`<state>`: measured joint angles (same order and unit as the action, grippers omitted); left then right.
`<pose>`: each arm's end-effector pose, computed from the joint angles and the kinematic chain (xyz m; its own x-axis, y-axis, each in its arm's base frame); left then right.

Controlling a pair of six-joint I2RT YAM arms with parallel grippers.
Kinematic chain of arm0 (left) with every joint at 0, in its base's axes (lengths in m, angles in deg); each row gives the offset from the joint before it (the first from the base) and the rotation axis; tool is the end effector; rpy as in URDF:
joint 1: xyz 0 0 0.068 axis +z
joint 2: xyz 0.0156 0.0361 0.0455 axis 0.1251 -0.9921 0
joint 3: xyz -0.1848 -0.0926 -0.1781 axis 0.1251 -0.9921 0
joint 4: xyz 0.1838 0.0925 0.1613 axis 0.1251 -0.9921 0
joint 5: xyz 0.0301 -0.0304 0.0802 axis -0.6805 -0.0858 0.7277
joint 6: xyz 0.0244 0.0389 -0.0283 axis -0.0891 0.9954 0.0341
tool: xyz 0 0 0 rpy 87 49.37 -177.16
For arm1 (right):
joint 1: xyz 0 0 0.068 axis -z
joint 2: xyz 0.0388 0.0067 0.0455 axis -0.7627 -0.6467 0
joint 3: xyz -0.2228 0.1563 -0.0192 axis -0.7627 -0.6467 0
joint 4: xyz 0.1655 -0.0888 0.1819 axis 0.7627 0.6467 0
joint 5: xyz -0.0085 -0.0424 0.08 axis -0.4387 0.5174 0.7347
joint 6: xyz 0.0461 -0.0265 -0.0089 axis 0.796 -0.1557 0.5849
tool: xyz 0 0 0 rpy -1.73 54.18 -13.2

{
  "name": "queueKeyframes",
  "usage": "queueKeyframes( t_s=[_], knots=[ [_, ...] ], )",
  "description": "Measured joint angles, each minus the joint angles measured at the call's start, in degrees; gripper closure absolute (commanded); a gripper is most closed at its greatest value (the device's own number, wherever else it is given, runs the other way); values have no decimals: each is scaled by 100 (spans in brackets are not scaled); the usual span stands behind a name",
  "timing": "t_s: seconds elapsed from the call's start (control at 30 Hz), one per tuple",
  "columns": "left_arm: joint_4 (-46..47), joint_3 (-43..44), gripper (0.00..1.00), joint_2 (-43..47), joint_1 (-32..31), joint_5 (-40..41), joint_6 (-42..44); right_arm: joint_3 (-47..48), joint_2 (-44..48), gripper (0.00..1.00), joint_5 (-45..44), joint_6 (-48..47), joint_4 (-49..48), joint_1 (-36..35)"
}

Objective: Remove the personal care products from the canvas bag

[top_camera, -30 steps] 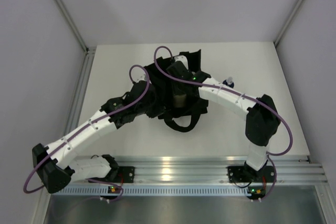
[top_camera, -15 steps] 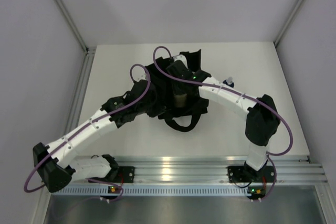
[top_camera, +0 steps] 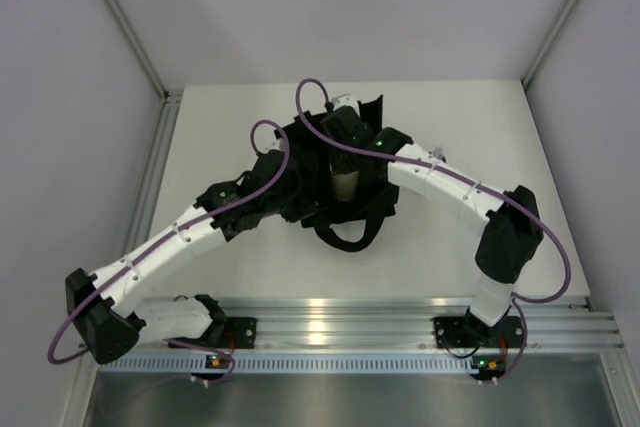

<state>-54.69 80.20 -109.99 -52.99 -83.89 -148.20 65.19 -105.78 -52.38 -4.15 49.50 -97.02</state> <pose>0.1758 -0.1779 0.3291 -0.8170 -0.4506 -0.3597 -0.1166 0.7401 -0.6623 0.2788 0.2826 0.3178 -0.6414 -0.2351 -0.7303 -0.3126 0.9494 -0.0312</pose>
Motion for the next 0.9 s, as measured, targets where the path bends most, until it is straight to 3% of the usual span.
queueKeyframes(
  t_s=[0.9],
  knots=[
    [-31,94,100,-96,0,-46,33,984,861,100,55,-820,820,-118]
  ],
)
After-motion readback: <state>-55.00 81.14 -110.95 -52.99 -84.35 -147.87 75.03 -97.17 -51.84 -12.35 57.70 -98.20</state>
